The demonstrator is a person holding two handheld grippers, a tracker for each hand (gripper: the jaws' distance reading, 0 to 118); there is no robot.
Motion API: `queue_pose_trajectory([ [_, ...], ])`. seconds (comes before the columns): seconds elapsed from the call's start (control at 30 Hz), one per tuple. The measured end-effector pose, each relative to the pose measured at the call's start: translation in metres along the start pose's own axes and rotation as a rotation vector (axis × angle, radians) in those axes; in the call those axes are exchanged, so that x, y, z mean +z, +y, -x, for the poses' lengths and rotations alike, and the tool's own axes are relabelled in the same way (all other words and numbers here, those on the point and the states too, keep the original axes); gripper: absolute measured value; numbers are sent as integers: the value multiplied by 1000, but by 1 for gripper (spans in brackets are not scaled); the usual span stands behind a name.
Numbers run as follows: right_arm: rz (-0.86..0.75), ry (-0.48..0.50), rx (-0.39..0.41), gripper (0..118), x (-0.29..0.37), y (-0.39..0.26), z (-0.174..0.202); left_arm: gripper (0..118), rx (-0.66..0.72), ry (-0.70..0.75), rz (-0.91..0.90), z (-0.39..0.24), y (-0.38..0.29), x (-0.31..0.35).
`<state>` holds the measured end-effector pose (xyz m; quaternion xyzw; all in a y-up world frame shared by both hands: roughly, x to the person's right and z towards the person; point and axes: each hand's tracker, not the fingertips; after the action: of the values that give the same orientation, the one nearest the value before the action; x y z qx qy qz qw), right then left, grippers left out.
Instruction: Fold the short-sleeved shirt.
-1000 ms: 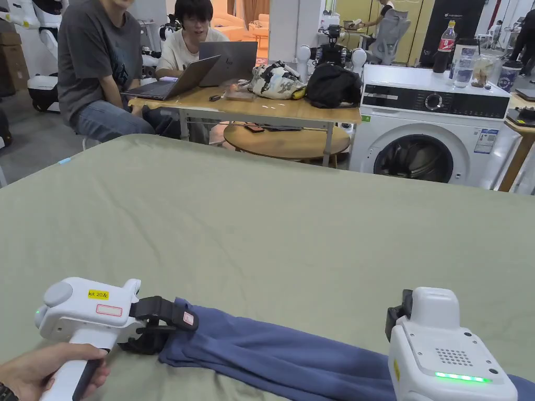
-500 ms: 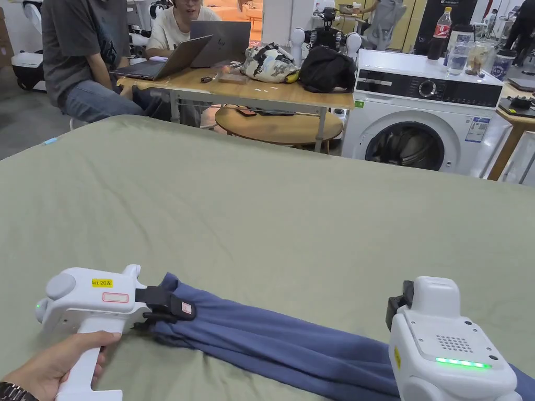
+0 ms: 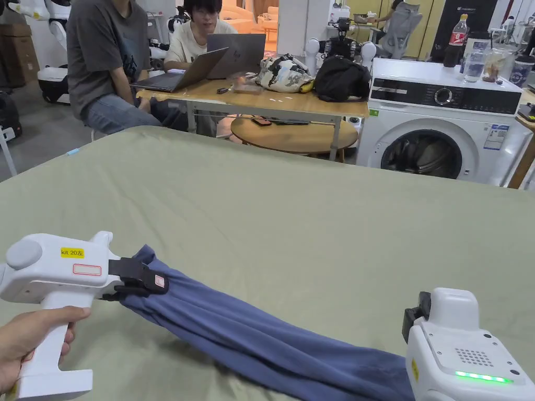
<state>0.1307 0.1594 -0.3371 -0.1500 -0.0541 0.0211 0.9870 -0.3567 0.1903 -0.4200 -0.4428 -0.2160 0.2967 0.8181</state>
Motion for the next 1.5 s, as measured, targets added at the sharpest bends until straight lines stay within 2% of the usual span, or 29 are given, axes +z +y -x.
queue_pose_trajectory([
  [0.1, -5, 5, 3, 0, 1, 2, 1, 0, -73, 27, 14, -12, 0, -4],
  [0.4, -28, 5, 4, 0, 11, 12, -6, 0, -141, -143, 94, -101, -20, -44],
  [0.6, -29, -8, -1, 0, 16, 11, -14, 0, -152, -107, 187, -148, -48, -121],
  [0.77, -14, -29, 7, 0, 18, 5, -24, 2, -202, 11, 352, -158, -73, -201],
  [0.9, -1, -49, 11, 0, 20, 2, -32, 16, -225, 69, 387, -160, -93, -235],
  [1.07, 6, -64, 12, 0, 22, 1, -37, 51, -176, -1, 373, -157, -91, -227],
  [1.1, 8, -64, 13, 0, 23, 1, -38, 53, -185, -11, 376, -163, -91, -218],
  [1.27, 7, -65, 13, 0, 27, 1, -42, 50, -204, -78, 339, -166, -77, -176],
  [1.33, 6, -66, 12, 0, 28, 0, -43, 29, -215, -99, 263, -163, -72, -160],
  [1.4, 8, -66, 4, 0, 29, -1, -44, 24, -229, -66, 208, -161, -67, -151],
  [1.43, 10, -66, 0, 0, 30, -1, -45, 14, -231, -33, 191, -160, -66, -152],
  [1.5, 16, -64, -4, 0, 30, -2, -45, 9, -245, 54, 205, -155, -68, -163],
])
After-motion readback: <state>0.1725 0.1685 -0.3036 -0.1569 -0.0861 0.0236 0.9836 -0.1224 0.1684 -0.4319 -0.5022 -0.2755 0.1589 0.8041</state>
